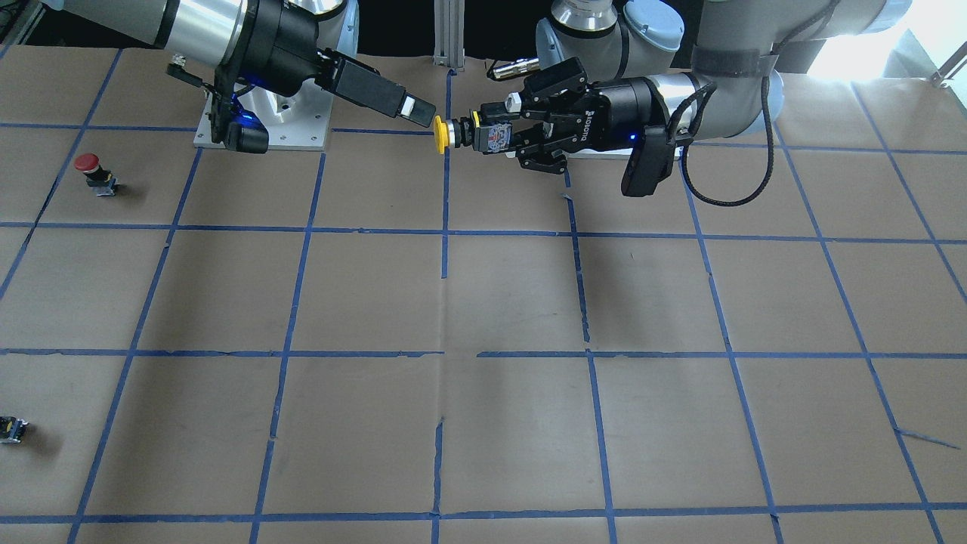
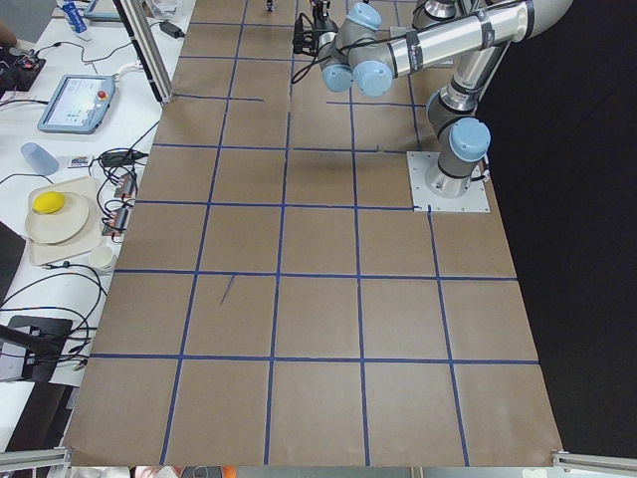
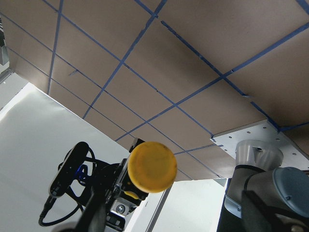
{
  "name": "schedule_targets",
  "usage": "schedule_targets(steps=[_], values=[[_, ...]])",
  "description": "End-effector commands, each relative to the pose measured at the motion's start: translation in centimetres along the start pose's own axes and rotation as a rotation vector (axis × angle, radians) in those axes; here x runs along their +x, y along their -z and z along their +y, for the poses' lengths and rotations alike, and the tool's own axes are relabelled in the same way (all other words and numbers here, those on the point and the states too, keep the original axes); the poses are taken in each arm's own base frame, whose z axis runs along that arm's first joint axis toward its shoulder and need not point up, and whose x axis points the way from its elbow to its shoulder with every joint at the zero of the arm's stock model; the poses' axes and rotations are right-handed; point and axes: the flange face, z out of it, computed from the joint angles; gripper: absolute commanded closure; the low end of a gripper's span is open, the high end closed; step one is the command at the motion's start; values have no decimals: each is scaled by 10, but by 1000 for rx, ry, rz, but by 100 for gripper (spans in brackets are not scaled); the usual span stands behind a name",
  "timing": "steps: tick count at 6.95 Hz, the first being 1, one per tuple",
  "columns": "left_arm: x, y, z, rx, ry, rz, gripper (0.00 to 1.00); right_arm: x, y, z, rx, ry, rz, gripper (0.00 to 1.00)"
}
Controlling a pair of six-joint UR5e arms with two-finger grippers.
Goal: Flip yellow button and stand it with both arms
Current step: 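Hold the button still with the left gripper while the right gripper approaches the yellow cap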
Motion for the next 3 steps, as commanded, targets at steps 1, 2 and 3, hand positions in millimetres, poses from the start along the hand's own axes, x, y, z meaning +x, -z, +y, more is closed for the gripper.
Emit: schedule_targets(steps=[1, 2, 3], values=[[1, -1, 1, -3, -2, 0, 97, 4, -8, -6, -14, 18, 15, 10], [1, -1, 1, -3, -4, 0, 97, 2, -12, -12, -25, 9, 14, 10], [1, -1, 1, -3, -5, 0, 97, 2, -14, -14, -29, 6, 16, 10]])
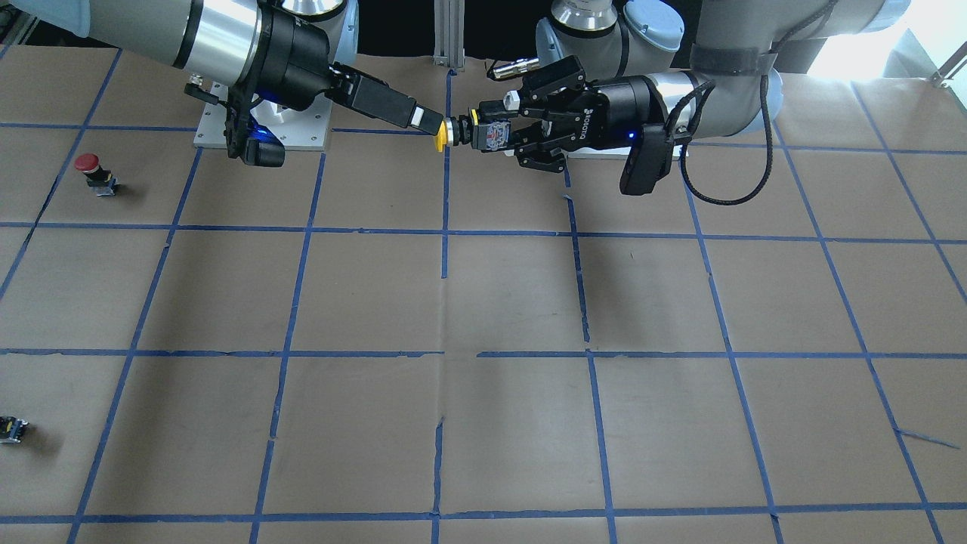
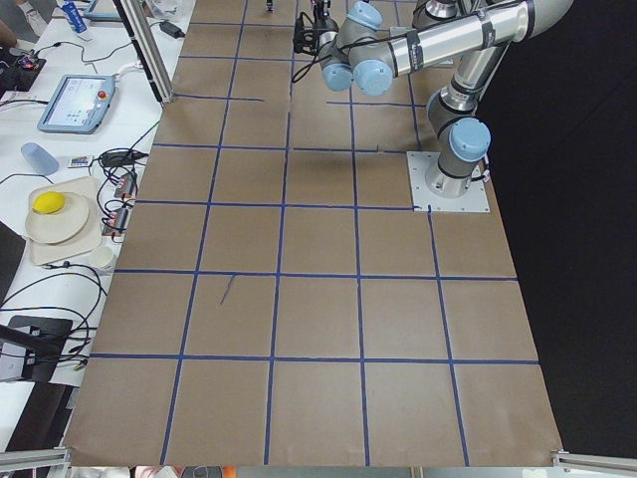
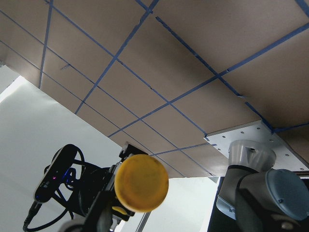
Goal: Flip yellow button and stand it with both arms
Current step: 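Hold the button still with the left gripper while the right gripper approaches the yellow cap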
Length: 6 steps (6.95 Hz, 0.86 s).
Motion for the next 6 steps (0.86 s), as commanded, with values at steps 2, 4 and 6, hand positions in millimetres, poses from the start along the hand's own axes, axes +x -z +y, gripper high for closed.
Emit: schedule_targets(steps=[2, 4, 6], values=[[2, 0, 0, 0, -5, 0, 97, -5, -5, -8, -12, 3, -8, 10], [2, 0, 0, 1, -4, 1, 97, -5, -4, -7, -10, 5, -7, 17], [2, 0, 0, 1, -4, 1, 97, -7, -4, -8, -11, 5, -11, 17]])
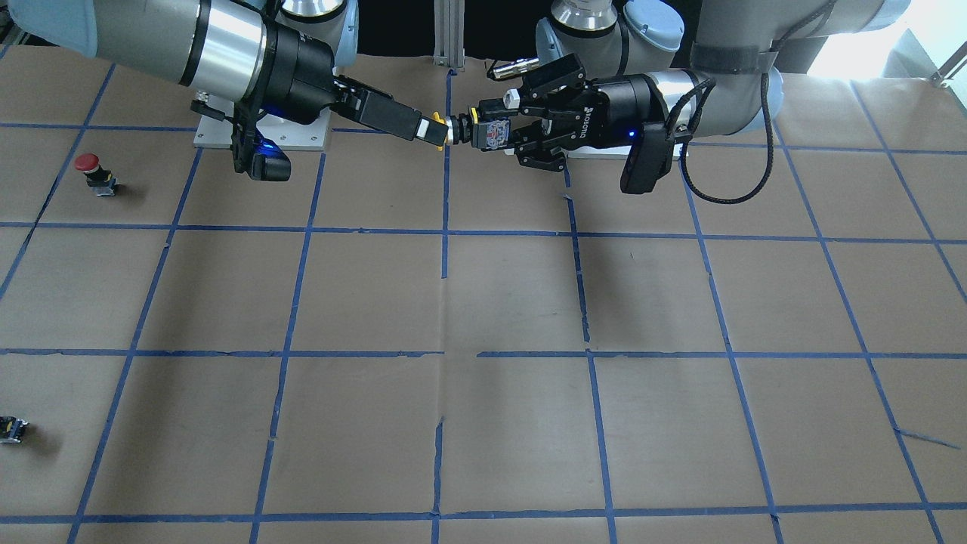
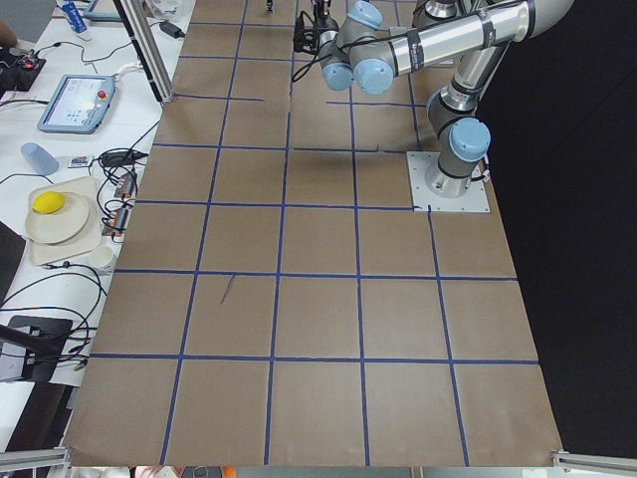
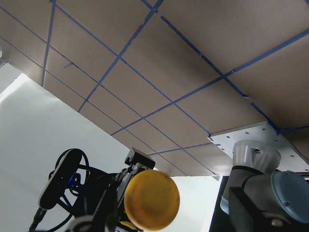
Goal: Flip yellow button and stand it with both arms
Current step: 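Hold the button still with the left gripper while the right gripper approaches the yellow cap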
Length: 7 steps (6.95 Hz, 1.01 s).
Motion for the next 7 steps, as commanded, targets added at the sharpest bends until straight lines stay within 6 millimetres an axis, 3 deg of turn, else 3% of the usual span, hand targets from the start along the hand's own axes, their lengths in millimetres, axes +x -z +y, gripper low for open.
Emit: schedule_targets(steps=[1, 7], values=[[1, 0, 0, 0, -2, 0, 97, -1, 0, 0, 0, -3, -1, 16], [1, -1, -1, 16, 0, 7, 97, -7, -7, 3, -16, 22, -15, 17]])
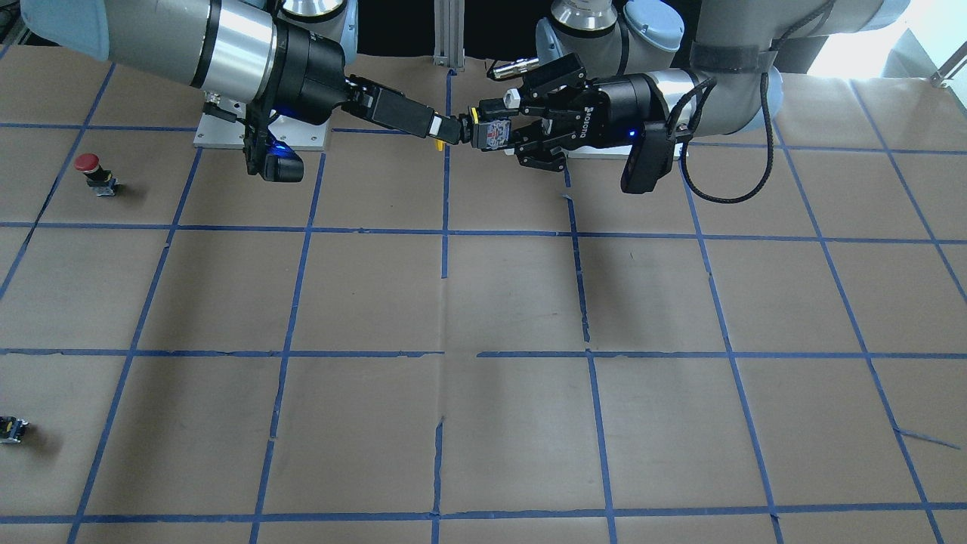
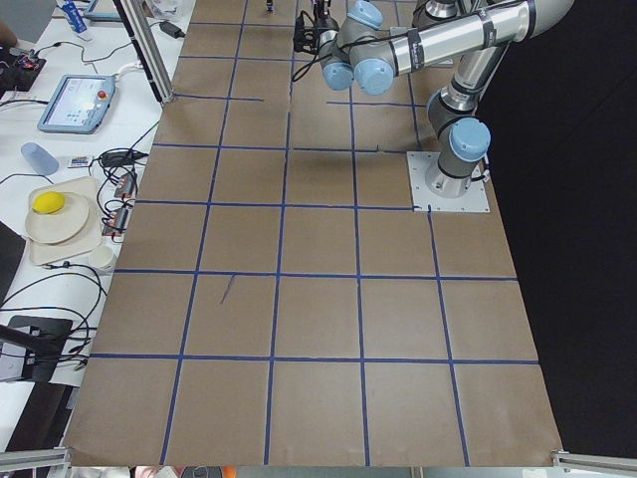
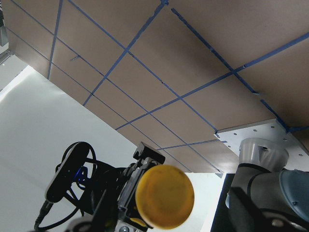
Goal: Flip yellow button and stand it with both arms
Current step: 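Close the right gripper around the yellow cap beside the left gripper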
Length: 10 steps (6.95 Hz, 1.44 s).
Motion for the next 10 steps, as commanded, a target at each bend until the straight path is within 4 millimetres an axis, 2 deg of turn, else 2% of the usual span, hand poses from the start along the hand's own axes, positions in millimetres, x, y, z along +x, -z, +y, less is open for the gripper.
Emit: schedule_targets(steps=[1, 2, 3, 6, 7, 8, 10], values=[[0, 0, 0, 5, 2, 2, 97, 0, 0, 0, 2, 1, 4, 29], [1, 0, 0, 5, 1, 2, 97, -1, 0, 1, -2, -1, -4, 68], [1, 0, 0, 5, 1, 2, 97, -1, 0, 1, -1, 2, -5, 77], [3, 0, 1, 5, -4, 2, 97, -3, 1, 1, 2, 8, -7, 77], [3, 0, 2, 2, -7, 1, 78, -3, 1, 1, 2, 8, -7, 77], [3, 0, 2, -1, -10, 0, 1, -3, 2, 1, 3, 7, -8, 77], [3, 0, 2, 0, 4, 0, 0, -3, 2, 1, 3, 9, -10, 77]])
